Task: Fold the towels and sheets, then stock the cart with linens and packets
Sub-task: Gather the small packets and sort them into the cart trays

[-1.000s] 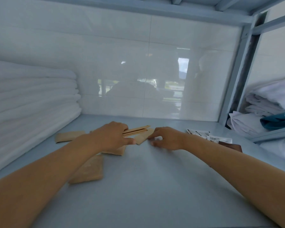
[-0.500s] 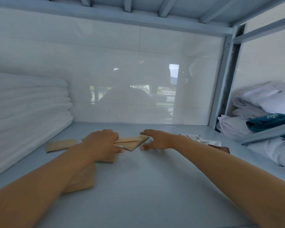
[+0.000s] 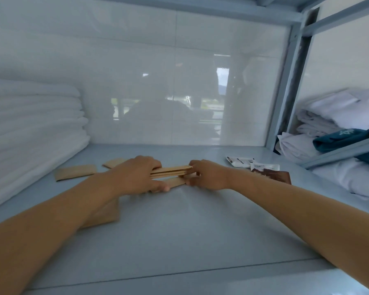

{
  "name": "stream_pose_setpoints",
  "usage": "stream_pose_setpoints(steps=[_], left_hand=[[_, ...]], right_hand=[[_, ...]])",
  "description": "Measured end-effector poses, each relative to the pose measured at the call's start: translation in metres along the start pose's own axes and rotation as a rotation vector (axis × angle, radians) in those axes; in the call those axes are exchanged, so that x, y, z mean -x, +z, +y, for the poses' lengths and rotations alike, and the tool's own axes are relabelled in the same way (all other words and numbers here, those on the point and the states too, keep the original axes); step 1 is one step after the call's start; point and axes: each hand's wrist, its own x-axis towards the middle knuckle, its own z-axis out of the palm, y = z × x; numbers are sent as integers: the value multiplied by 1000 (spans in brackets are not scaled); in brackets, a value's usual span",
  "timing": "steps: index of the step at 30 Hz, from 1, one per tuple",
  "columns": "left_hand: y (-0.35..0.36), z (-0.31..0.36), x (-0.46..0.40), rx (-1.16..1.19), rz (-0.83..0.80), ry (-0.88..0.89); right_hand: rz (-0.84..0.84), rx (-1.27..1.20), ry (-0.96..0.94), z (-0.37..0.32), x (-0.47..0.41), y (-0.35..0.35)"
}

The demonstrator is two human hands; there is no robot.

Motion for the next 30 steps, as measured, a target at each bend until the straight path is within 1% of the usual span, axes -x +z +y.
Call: stream_pose_setpoints(steps=[3, 5, 8, 10, 12, 17, 21, 26, 30], left_hand=[[5, 14, 4, 25, -71, 27], [8, 22, 5, 29, -72, 39], [12, 34, 4, 37, -62, 68], [14, 37, 4, 39, -76, 85], [14, 38, 5, 35, -80, 78], [14, 41, 3, -16, -118, 88], [14, 51, 4, -94, -114, 129], [13, 62, 10, -68, -137, 133], [9, 66, 13, -27, -165, 104]], right_hand=[[55, -39, 7, 0, 33, -3], [108, -87, 27, 0, 48, -1], [201, -234, 56, 3, 57, 1], [199, -358, 92, 5, 59, -1], [154, -427, 100, 7, 59, -4], [111, -370, 41, 5, 53, -3], [134, -281, -5, 4, 55, -3], [123, -147, -93, 0, 60, -1], [165, -125, -110, 0, 60, -3]])
